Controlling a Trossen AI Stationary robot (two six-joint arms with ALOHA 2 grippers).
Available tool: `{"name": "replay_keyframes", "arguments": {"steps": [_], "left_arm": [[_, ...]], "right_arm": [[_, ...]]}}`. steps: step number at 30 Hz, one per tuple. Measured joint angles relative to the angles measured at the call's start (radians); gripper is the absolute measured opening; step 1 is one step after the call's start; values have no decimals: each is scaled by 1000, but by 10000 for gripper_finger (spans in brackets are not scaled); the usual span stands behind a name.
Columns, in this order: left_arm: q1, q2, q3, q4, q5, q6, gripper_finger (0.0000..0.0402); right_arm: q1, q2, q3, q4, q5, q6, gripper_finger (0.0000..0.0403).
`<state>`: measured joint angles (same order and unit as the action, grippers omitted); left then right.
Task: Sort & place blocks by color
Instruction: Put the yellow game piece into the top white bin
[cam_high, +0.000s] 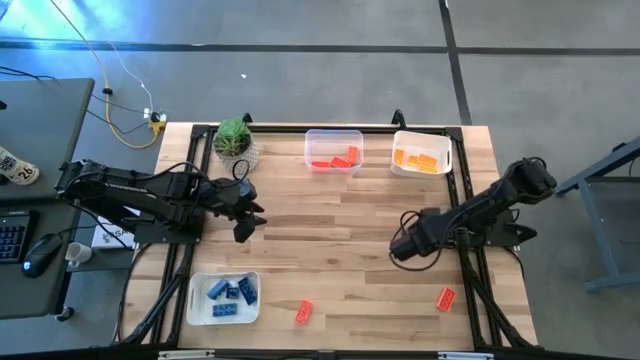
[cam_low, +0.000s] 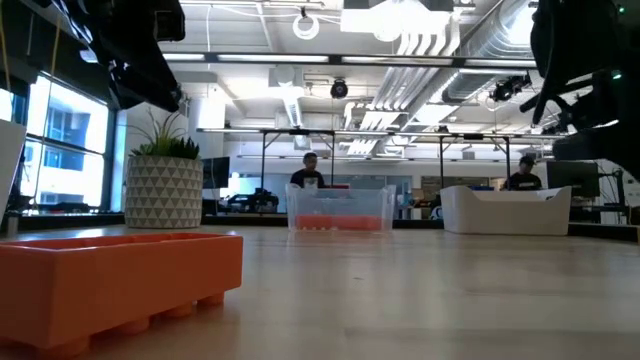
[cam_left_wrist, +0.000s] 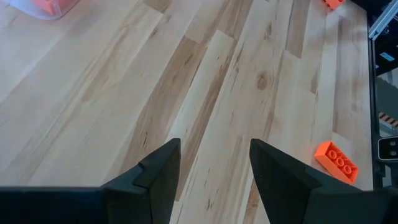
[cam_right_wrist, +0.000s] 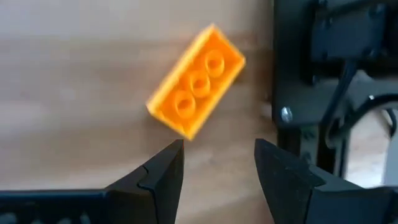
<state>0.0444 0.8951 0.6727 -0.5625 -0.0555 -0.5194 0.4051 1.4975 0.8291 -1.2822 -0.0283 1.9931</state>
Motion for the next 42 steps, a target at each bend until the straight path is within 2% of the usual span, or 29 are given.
{"name": "replay_keyframes", "arguments": {"steps": [4,7,10,13,17,24,30,34,37,42], "left_arm": [[0,0,0,0,-9,0,179],[1,0,0,0,-22,0,179],[1,0,0,0,-25,0,179],[1,0,0,10,-25,-1,179],[1,0,0,31,-27,-13,179],[1,0,0,57,-27,-27,179],[1,0,0,57,-27,-27,179],[1,0,0,57,-27,-27,179],[1,0,0,57,-27,-27,179],[1,0,0,57,-27,-28,179]], "right_arm": [[35,0,0,16,-57,-33,182],[51,0,0,32,-37,-27,187],[52,0,0,35,-4,-98,201],[35,0,1,32,23,-273,217],[-3,0,1,15,37,-587,230],[-79,0,1,4,39,-1133,232],[-91,0,1,4,50,-1555,232],[-78,0,-5,23,49,-1749,232],[-65,0,-27,60,49,-1836,232],[-44,0,-66,75,103,-1833,232]]}}
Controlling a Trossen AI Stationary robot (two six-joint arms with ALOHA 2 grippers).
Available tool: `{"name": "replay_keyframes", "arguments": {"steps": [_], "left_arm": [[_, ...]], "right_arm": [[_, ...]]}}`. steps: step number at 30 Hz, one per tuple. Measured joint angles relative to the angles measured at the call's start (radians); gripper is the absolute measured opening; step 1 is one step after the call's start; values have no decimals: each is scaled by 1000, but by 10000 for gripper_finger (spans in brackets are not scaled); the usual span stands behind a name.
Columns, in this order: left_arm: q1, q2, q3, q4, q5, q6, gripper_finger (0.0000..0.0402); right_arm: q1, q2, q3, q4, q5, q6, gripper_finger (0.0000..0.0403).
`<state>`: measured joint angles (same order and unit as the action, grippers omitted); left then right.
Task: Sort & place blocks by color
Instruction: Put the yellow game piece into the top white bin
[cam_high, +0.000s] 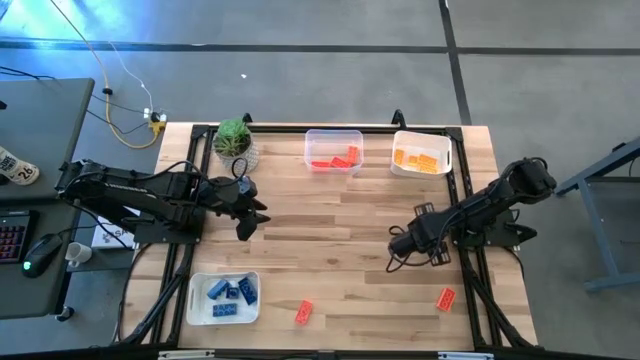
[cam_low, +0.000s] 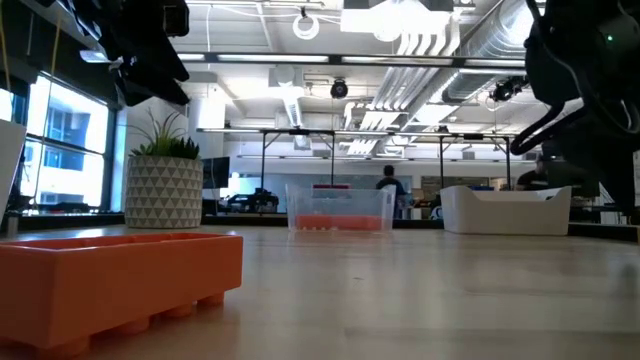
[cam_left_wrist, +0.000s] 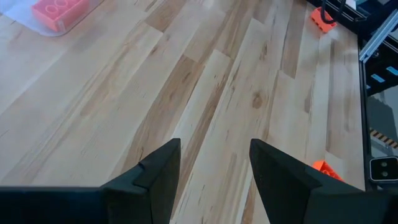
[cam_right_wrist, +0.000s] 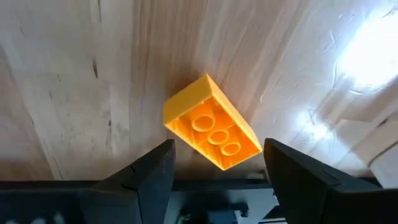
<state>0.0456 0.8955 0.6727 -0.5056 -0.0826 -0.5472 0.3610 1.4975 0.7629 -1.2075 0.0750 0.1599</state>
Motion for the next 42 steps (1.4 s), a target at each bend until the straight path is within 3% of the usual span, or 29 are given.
{"name": "replay_keyframes", "arguments": {"steps": [8,30,36,39,42], "left_arm": [[0,0,0,0,-6,0,179],[0,0,0,0,-11,0,179],[0,0,0,0,-11,0,179],[0,0,0,0,-11,0,179],[0,0,0,-1,-11,0,179]], "right_arm": [[5,0,-23,18,-33,-5,232],[10,1,-73,104,-5,48,232],[10,52,-73,128,-22,59,232],[10,90,-69,132,-27,63,222],[10,115,-65,140,-40,67,186]]}}
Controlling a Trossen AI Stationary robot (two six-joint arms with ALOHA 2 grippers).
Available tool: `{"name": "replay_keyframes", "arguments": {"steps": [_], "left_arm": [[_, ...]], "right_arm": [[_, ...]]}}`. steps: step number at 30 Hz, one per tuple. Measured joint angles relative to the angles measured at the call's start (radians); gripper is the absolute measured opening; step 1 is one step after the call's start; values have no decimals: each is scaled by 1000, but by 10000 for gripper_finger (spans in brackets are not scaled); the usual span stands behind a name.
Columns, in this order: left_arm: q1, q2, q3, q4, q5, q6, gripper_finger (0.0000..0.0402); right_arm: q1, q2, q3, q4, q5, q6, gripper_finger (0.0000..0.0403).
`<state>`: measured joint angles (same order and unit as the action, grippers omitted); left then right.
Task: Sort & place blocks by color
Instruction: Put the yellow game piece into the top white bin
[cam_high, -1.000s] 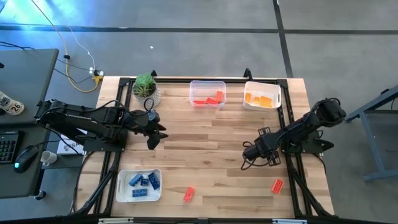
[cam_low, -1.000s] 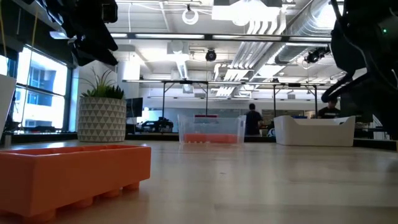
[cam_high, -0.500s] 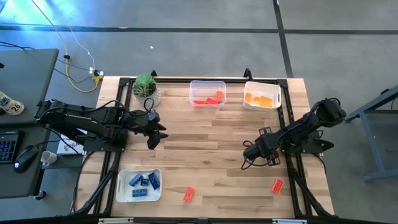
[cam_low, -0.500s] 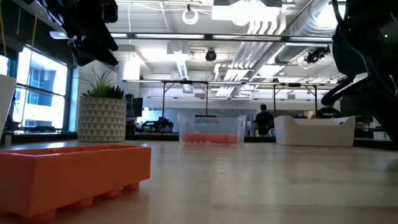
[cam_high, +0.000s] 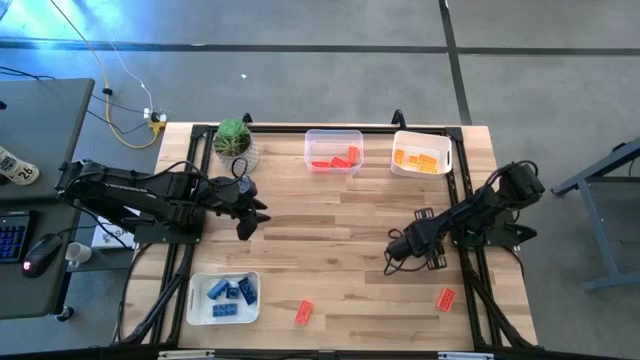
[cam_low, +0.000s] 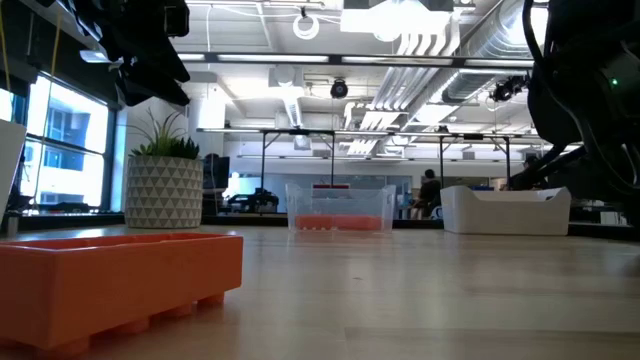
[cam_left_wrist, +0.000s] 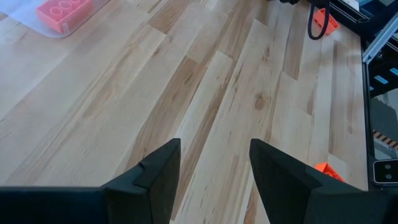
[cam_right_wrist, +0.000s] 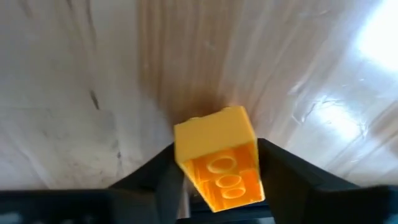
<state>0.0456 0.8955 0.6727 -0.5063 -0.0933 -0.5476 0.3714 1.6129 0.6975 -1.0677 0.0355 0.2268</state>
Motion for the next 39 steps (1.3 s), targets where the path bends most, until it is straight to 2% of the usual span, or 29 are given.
{"name": "replay_keyframes", "arguments": {"steps": [4,5,13,19,27,34,39], "left_arm": [[0,0,0,0,0,0,179],[0,0,0,0,0,0,179],[0,0,0,-1,0,0,179],[0,0,0,-1,0,0,179],[0,0,0,-1,0,1,179],[0,0,0,-1,0,1,179],[0,0,0,-1,0,1,179]], "right_arm": [[1,1,12,-4,-5,13,112],[1,1,16,-6,-3,24,105],[-28,2,90,4,49,166,105],[-111,2,170,1,163,279,105],[-288,2,287,-18,372,345,105],[-494,1,399,-101,544,351,105],[-661,1,462,-129,617,337,105]]}}
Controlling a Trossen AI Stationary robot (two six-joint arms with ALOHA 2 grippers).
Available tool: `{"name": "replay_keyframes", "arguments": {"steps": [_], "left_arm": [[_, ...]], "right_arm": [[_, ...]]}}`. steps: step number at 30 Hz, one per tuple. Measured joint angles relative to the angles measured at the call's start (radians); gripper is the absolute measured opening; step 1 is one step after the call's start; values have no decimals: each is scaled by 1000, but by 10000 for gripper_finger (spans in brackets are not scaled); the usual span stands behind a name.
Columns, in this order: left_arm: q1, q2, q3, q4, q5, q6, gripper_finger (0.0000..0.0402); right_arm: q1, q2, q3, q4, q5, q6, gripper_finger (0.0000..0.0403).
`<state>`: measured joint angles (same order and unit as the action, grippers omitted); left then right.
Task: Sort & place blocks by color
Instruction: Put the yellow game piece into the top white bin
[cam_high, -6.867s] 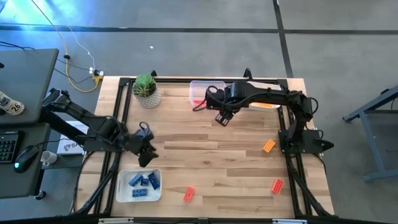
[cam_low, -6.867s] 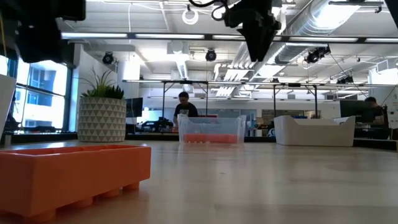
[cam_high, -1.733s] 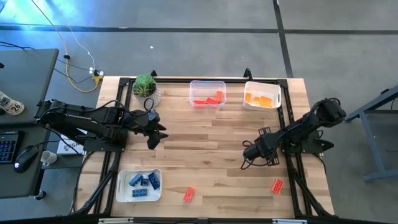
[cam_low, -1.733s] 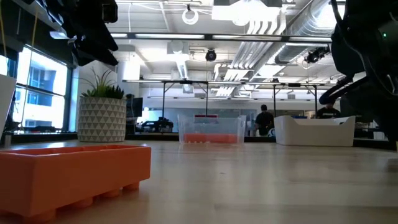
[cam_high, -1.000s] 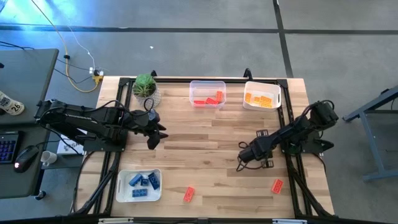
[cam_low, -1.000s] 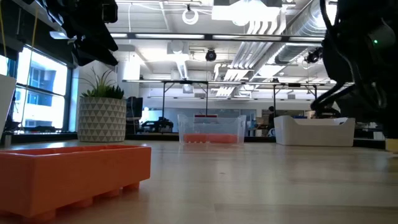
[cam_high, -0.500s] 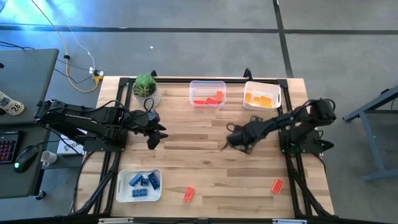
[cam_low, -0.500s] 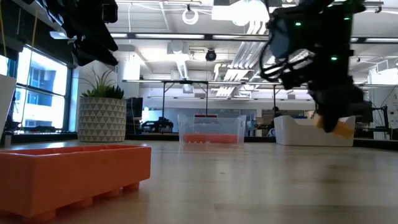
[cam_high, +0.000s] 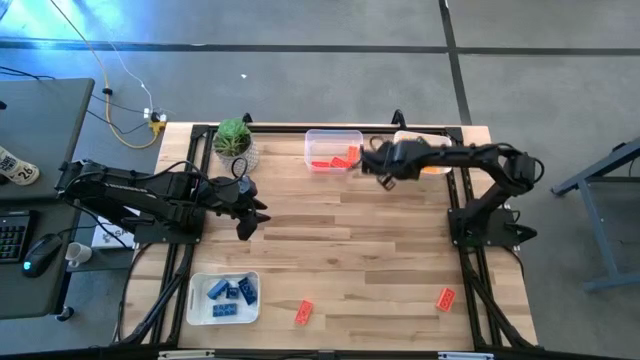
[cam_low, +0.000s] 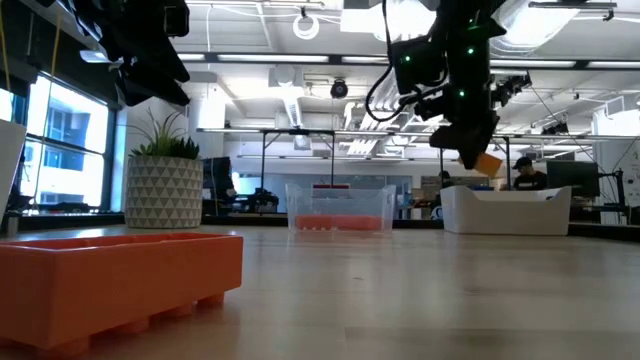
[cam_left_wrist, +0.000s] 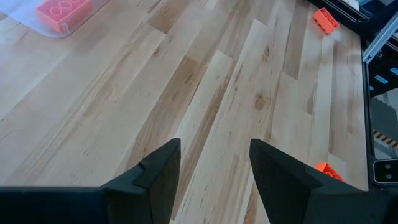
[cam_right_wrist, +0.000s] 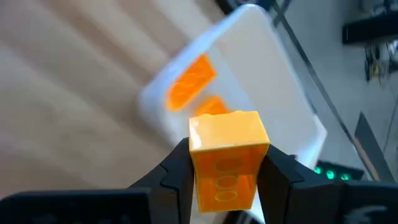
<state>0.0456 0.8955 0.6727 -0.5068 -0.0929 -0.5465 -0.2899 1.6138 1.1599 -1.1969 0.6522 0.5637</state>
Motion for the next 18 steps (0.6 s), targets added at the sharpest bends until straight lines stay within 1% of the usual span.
{"name": "replay_keyframes", "arguments": {"steps": [5,9,14,16,18], "left_arm": [[0,0,0,0,0,0,179],[0,0,0,0,0,0,179],[0,0,0,-1,0,1,179],[0,0,0,-1,1,14,179],[0,0,0,-1,2,30,179]], "right_arm": [[-156,0,14,-1,-14,-62,105],[-268,0,14,0,-112,-68,105],[-345,0,14,0,-157,-66,107],[-357,0,14,0,-156,-65,138],[-360,0,14,-1,-157,-57,186]]}}
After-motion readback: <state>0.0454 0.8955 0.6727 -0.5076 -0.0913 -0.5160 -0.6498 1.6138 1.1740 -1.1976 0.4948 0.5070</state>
